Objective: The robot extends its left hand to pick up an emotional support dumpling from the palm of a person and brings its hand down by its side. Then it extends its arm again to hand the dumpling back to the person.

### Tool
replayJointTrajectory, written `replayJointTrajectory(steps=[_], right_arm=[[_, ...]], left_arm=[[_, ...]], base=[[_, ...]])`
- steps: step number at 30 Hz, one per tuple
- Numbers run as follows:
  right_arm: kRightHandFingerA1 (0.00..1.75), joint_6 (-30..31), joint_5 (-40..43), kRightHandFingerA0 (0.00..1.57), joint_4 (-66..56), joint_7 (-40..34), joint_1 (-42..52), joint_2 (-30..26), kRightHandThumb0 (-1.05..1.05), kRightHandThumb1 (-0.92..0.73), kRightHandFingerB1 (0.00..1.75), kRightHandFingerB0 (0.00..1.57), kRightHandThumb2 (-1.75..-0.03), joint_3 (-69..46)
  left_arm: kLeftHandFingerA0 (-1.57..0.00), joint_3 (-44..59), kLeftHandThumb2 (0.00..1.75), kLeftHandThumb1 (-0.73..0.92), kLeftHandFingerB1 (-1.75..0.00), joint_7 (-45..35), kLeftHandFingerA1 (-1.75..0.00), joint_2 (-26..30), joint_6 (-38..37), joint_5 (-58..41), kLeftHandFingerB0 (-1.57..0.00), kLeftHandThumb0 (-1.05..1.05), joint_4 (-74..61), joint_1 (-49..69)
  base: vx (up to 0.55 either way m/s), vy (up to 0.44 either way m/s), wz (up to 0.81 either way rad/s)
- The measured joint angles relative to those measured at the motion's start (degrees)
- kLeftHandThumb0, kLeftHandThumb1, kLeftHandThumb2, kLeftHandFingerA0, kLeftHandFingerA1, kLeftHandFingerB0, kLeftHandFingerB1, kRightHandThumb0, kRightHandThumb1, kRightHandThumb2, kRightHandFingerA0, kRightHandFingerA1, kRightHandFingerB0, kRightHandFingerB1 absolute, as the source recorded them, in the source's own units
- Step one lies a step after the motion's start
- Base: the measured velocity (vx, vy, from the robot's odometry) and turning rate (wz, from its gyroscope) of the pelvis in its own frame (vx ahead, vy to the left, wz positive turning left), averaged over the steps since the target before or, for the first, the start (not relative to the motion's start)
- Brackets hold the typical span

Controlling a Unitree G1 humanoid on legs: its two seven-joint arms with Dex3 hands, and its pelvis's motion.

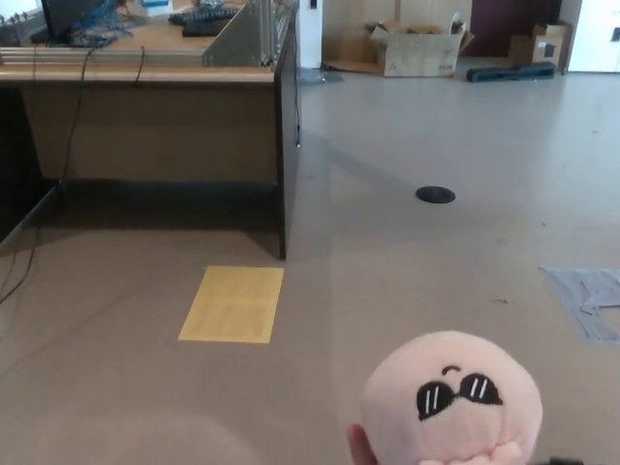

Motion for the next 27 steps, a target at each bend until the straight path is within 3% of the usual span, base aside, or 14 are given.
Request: replayJointTrajectory(steps=[7,8,10,18,27], right_arm=[[0.51,-4.2,0.0,0.85,3.3,-1.0,-0.8,-0.4,-0.27,-0.54,0.46,0.69,-0.56,-0.1],[0.50,-4.6,0.0,0.86,3.5,-1.1,-1.0,-0.4,-0.27,-0.55,0.46,0.70,-0.57,-0.1],[0.50,-5.1,0.0,0.86,4.0,-1.3,-1.3,-0.4,-0.27,-0.55,0.46,0.70,-0.57,-0.1],[0.50,-6.4,0.0,0.84,5.0,-1.8,-3.0,-0.4,-0.27,-0.56,0.45,0.69,-0.57,0.0],[0.51,-7.0,-0.2,0.87,5.4,-1.9,-2.5,-0.1,-0.27,-0.55,0.46,0.69,-0.56,0.8]], left_arm=[[-0.74,3.5,0.56,0.57,-0.47,-1.3,-0.50,0.0,-0.3,-3.3,-0.67,-0.07,-2.3,-1.2],[-0.86,4.0,0.55,0.50,-0.47,-1.4,-0.48,0.1,-0.1,-3.8,-0.80,-0.20,-3.2,-1.7],[-0.86,4.9,0.55,0.50,-0.47,-1.9,-0.48,0.6,0.6,-4.8,-0.80,-0.20,-4.7,-3.3],[-0.83,8.3,0.56,0.55,-0.47,-6.2,-0.48,8.9,4.3,-11.1,-0.79,-0.18,-15.0,-17.0],[-0.84,2.2,0.56,0.52,-0.47,-12.0,-0.47,19.4,10.9,-13.2,-0.84,-0.21,-23.3,-33.8]], base=[[0.00,0.000,0.00],[0.00,0.000,0.00],[-0.02,0.003,0.04],[0.00,0.000,0.00],[0.00,0.000,0.01]])
